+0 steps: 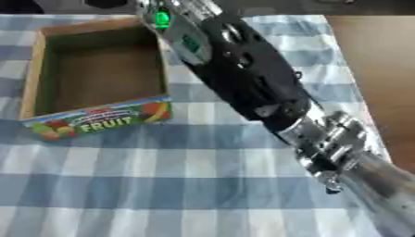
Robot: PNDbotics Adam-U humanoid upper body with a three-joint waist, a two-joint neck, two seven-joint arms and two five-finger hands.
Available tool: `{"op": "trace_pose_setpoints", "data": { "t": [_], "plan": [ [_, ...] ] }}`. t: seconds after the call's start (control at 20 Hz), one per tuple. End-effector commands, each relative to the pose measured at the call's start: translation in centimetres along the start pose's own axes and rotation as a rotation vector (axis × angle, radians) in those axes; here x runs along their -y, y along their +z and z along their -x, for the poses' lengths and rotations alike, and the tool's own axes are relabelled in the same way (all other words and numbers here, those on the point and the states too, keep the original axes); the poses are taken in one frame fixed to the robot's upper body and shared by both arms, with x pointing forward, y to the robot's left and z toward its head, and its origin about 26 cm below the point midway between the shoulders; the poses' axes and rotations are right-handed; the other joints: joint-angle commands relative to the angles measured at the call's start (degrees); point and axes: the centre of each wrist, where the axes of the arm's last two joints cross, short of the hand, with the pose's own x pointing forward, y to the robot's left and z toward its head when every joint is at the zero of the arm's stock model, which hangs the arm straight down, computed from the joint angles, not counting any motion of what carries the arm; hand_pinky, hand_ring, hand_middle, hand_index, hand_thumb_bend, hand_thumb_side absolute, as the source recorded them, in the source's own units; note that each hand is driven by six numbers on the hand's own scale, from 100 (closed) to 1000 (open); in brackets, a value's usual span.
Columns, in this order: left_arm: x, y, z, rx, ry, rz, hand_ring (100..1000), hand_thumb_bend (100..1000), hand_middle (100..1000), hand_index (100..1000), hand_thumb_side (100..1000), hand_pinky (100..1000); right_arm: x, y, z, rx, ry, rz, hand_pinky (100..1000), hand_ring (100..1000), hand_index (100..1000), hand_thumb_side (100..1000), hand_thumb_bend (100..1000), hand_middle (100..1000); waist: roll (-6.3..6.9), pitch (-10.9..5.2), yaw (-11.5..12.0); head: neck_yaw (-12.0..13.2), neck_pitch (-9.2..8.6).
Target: Pick up objects on the table and place them in the box.
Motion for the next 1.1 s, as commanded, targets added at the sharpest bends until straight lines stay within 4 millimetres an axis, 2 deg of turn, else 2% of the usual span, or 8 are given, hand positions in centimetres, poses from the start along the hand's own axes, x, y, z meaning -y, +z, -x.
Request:
{"op": "trace_pose_setpoints", "data": {
  "t": [0.05, 0.25, 0.55, 0.8, 1.1],
  "plan": [
    [0.2, -0.4, -0.7, 0.03, 0.013, 0.013, 596, 100, 609, 889, 696, 665, -1.9, -0.6, -1.3, -0.003, 0.012, 0.007, 712, 468, 399, 278, 100, 262, 0.18, -0.93, 0.2, -0.3, -0.71],
    [0.1, -0.4, -0.7, 0.028, 0.014, 0.008, 596, 100, 609, 889, 697, 665, -5.3, -0.9, -2.6, -0.008, 0.033, -0.031, 713, 475, 408, 291, 100, 268, 0.13, -0.95, -0.1, 0.6, -0.67],
    [0.2, -0.4, -0.7, 0.025, 0.018, 0.009, 597, 100, 609, 889, 698, 665, -9.0, -1.1, -2.1, -0.006, 0.109, -0.114, 716, 504, 456, 304, 100, 303, 0.18, -1.01, 0.0, 0.4, -0.66],
    [0.2, -0.4, -0.7, 0.024, 0.018, 0.009, 597, 100, 609, 889, 698, 665, -9.6, -1.2, -1.8, 0.045, 0.176, -0.185, 711, 526, 490, 303, 100, 327, 0.24, -1.0, -0.1, 0.3, -0.58],
    [0.2, -0.4, -0.7, 0.023, 0.018, 0.011, 598, 100, 609, 889, 699, 665, -9.0, -1.4, -1.5, 0.03, 0.265, -0.22, 703, 551, 520, 337, 100, 357, 0.3, -0.94, -0.3, 0.2, -0.52]
  ]
}}
